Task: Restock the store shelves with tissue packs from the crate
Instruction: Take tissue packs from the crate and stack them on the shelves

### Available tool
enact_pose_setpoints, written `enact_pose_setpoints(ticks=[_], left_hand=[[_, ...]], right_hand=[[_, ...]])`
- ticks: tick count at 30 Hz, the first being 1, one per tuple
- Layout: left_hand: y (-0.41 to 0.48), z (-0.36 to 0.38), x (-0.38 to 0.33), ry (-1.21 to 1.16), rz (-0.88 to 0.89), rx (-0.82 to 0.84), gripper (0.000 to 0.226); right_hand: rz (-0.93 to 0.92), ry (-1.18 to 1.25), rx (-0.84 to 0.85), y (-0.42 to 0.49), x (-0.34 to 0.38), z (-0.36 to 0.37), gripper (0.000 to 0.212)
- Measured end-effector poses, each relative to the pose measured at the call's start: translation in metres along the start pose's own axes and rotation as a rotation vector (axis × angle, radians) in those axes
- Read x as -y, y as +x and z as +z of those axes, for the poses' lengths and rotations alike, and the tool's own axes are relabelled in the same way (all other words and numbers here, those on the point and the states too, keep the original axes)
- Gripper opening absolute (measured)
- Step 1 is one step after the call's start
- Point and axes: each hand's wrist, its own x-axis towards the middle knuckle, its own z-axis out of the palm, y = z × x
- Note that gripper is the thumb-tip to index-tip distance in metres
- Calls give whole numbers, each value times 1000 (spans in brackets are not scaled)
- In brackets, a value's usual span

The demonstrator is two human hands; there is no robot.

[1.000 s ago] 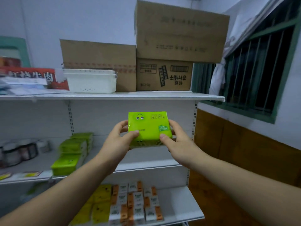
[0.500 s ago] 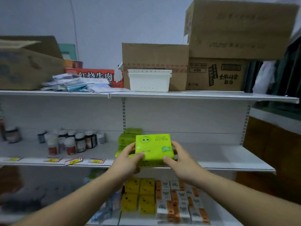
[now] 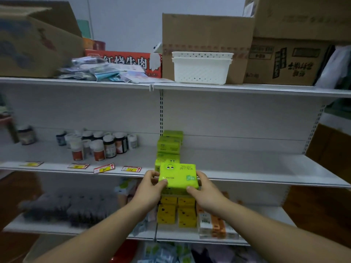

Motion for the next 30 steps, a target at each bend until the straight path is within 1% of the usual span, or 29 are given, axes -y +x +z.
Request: enact_pose_setpoints(ticks=[1, 4, 9, 12, 17, 19, 22, 27, 30], left_hand=[[6, 2, 1, 1, 0, -7, 13], [31, 8, 3, 24, -2, -38, 26], [88, 19, -1, 147, -18, -125, 32], [124, 25, -1, 198, -58, -189, 36], [168, 40, 2, 124, -117, -189, 40], [176, 40, 5, 72, -123, -193, 40], [187, 39, 14, 25, -124, -206, 44], [181, 37, 24, 77, -93, -156, 60], [172, 33, 30, 87, -111, -148, 72]], right_hand=[[8, -5, 0, 8, -2, 1, 53], [15, -17, -14, 38, -8, 5, 53], [26, -30, 2, 101, -18, 12, 52], [44, -26, 29, 140, -24, 18, 50], [72, 24, 62, 199, -38, 26, 46], [56, 49, 52, 210, -41, 28, 46], [36, 81, 84, 225, -51, 33, 53], [42, 93, 98, 216, -57, 31, 56], [44, 51, 98, 204, -62, 27, 69]])
